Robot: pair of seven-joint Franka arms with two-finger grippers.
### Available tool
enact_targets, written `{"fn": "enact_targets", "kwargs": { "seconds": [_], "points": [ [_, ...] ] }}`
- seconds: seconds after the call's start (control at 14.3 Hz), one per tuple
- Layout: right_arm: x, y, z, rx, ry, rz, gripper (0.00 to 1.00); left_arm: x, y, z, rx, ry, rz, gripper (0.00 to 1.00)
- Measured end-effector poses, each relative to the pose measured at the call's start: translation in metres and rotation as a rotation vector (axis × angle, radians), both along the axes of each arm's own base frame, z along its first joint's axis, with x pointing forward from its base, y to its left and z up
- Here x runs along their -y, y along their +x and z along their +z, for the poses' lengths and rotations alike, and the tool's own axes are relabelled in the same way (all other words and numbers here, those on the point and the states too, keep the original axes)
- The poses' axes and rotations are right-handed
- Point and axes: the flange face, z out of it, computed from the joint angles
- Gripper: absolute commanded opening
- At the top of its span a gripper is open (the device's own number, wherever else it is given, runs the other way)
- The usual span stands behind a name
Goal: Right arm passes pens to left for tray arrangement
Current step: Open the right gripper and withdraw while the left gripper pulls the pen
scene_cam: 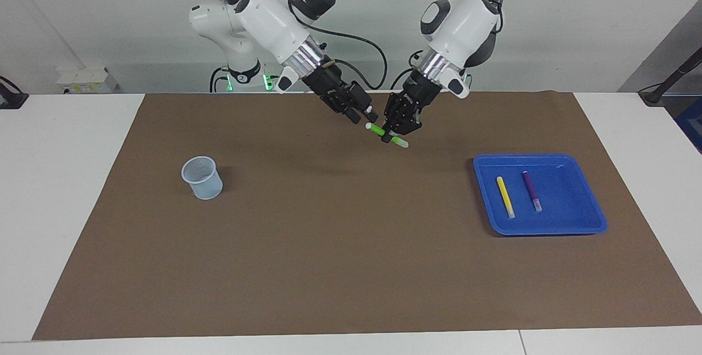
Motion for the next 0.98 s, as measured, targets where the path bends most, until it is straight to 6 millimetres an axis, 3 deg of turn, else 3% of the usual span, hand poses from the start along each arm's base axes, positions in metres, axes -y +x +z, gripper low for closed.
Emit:
{"fn": "enact_targets", "kwargs": {
  "seconds": [0.21,0.49,0.98],
  "points": [
    [0.037,0.008,-0.002,0.005,-0.179,0.212,1.00,-0.029,0.006,-0.004,0.015,0.067,-0.166,0.00],
    [0.098,0.017,-0.001,0.009,-0.330,0.432,1.00,-0.095,0.020,0.003,0.039,0.117,-0.396,0.00],
    [0.130,0.005,-0.005,0.004,-0.663,0.683,1.00,-0.206,0.029,0.000,0.163,0.245,-0.814,0.00]
  ]
}}
